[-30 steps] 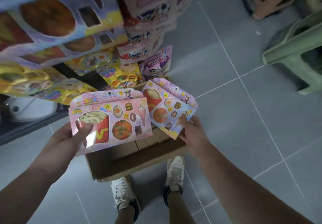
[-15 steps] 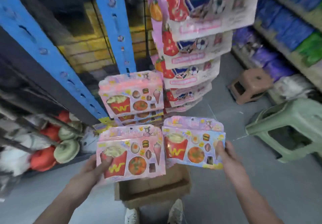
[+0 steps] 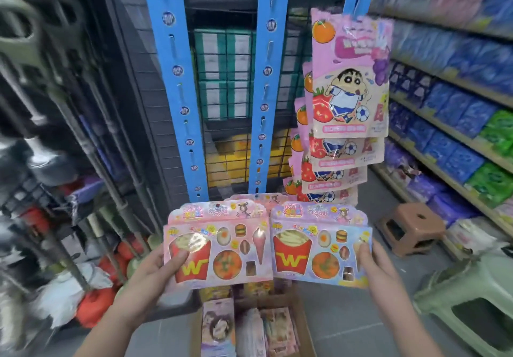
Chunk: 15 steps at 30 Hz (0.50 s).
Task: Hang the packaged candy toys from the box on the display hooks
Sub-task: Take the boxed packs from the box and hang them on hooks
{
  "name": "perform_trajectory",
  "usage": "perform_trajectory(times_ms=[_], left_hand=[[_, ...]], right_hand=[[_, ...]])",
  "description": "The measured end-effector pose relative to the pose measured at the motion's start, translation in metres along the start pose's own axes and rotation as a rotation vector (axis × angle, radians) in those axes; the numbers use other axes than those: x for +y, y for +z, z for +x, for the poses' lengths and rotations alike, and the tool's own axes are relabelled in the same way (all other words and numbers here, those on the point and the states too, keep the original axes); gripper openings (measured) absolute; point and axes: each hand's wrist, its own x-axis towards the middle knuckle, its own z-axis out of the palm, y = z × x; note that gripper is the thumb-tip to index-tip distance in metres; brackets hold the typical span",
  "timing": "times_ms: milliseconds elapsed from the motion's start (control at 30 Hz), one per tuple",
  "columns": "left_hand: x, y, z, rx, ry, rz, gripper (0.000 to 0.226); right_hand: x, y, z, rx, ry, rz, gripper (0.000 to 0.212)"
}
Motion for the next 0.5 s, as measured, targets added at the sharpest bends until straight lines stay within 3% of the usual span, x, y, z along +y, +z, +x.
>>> perform_trajectory(times_ms=[67, 200, 233, 367, 500], left_hand=[[0.004, -0.007, 0.0, 0.005, 0.021, -0.038, 0.038], [0.015, -0.026, -0.002, -0.011, 0.051, -0.07, 0.03], [0.017, -0.031, -0.002, -0.012, 0.05, -0.076, 0.028], [0.026, -0.048, 0.0, -0.05, 0.046, -0.12, 0.026], [0.034, -0.064, 0.01, -0.057, 0.045, -0.11, 0.029]], right_hand=[[-0.005, 0.012, 0.0, -0.012, -0.003, 0.008, 0.026], [-0.007, 0.039, -0.002, -0.013, -0.019, 0.012, 0.091], [-0.006, 0.047, -0.001, -0.016, -0.013, 0.012, 0.092], [-0.003, 0.081, 0.007, -0.046, 0.014, 0.067, 0.043], [-0.005, 0.108, 0.017, -0.066, 0.019, 0.015, 0.025]])
